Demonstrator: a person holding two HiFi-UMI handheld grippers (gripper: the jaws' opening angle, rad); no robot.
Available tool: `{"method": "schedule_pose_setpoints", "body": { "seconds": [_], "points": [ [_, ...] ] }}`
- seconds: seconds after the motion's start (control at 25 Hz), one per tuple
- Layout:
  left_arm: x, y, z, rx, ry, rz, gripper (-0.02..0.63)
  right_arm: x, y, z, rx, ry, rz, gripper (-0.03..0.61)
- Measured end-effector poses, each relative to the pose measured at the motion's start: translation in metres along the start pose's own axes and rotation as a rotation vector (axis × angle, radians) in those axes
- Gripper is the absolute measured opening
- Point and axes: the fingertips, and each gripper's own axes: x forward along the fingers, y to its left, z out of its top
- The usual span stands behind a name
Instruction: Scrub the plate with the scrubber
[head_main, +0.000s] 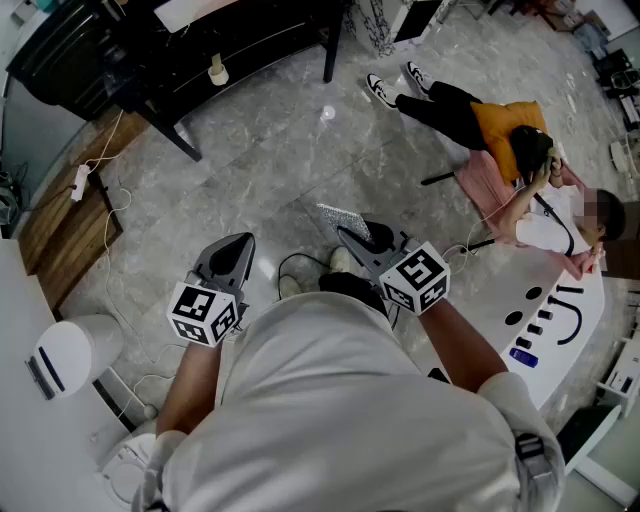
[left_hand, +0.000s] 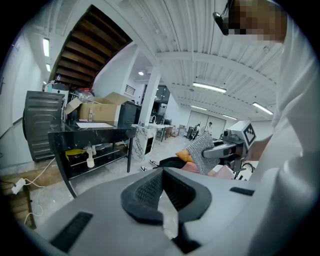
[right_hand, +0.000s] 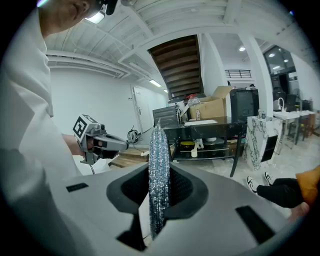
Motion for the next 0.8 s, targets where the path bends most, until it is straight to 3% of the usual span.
{"method": "schedule_pose_setpoints", "body": {
  "seconds": [0.6,0.72,0.8],
  "points": [
    [-0.014,0.026,-0.008,0.029,-0.030,0.010,-0.002,0.018,0.014,0.010,0.033,-0.006,-0.010,0.078],
    [-0.005,0.031,-0.005,0.039,-0.025,0.023,0.061,0.025,0.004,0.011,0.014,-0.012,-0.011,0.078],
    [0.007,0.035,0.000,0.043,-0.027,0.033,0.062,0.031,-0.011,0.014,0.009,-0.023,-0.004,0.078]
  ]
}}
